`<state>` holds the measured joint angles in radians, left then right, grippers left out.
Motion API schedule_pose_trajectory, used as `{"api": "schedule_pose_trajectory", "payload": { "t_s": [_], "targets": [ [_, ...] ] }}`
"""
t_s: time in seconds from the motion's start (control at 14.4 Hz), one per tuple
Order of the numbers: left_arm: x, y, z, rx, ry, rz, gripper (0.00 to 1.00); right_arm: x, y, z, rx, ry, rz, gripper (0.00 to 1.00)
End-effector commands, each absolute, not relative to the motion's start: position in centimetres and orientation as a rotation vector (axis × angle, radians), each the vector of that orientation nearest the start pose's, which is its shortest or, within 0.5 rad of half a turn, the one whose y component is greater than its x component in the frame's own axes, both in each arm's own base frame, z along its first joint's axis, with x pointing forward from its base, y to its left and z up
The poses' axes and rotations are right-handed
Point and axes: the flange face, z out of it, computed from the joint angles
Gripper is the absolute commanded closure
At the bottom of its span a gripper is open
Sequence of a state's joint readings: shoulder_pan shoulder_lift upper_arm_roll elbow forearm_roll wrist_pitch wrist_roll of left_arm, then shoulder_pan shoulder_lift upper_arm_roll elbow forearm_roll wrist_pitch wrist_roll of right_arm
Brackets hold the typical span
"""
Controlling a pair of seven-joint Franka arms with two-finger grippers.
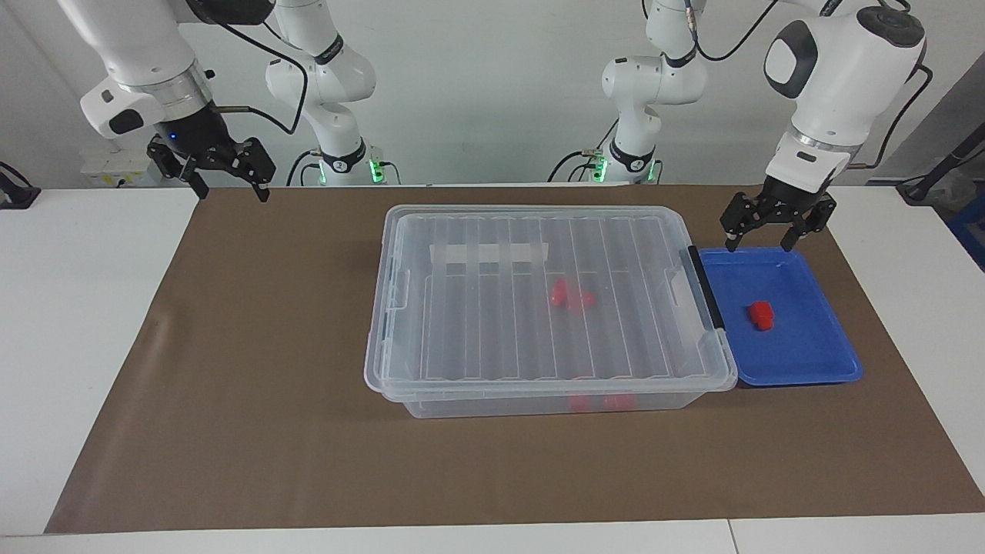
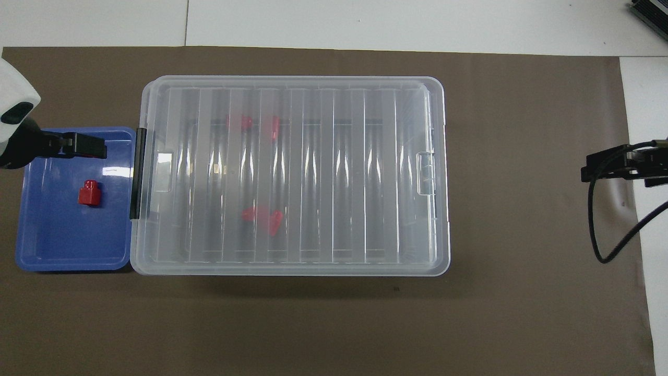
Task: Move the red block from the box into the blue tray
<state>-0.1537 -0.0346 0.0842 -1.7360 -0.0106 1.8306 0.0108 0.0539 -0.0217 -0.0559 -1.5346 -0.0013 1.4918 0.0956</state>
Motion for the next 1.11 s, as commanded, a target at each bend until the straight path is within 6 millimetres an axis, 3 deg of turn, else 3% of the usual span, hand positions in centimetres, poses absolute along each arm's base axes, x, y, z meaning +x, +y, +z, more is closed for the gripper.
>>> {"api": "schedule_pose_trajectory", "payload": {
  "t_s": [0.0, 0.28, 0.35, 0.49, 0.56, 1.04],
  "targets": [
    [55.3, -3.8, 59.6, -3.143, 0.142, -0.181, 0.00, 53.8, 0.9, 64.6, -3.138, 0.149, 0.051, 0.00],
    [55.4, -3.4, 59.7, -3.142, 0.132, -0.190, 0.00, 53.9, 1.2, 64.5, -3.148, 0.153, 0.045, 0.00],
    [55.4, -3.8, 59.8, -3.141, 0.144, -0.193, 0.00, 53.8, 1.2, 64.4, -3.147, 0.156, 0.047, 0.00],
    [55.1, -6.8, 59.9, -3.137, 0.209, -0.193, 0.00, 53.8, 1.1, 64.3, -3.148, 0.182, 0.052, 0.00],
    [55.1, -7.1, 60.0, -3.137, 0.210, -0.197, 0.00, 53.8, 1.1, 64.3, -3.147, 0.192, 0.047, 0.00],
    [55.1, -7.2, 59.9, -3.137, 0.212, -0.205, 0.00, 53.8, 1.1, 64.1, -3.145, 0.221, 0.040, 0.00]
  ]
}}
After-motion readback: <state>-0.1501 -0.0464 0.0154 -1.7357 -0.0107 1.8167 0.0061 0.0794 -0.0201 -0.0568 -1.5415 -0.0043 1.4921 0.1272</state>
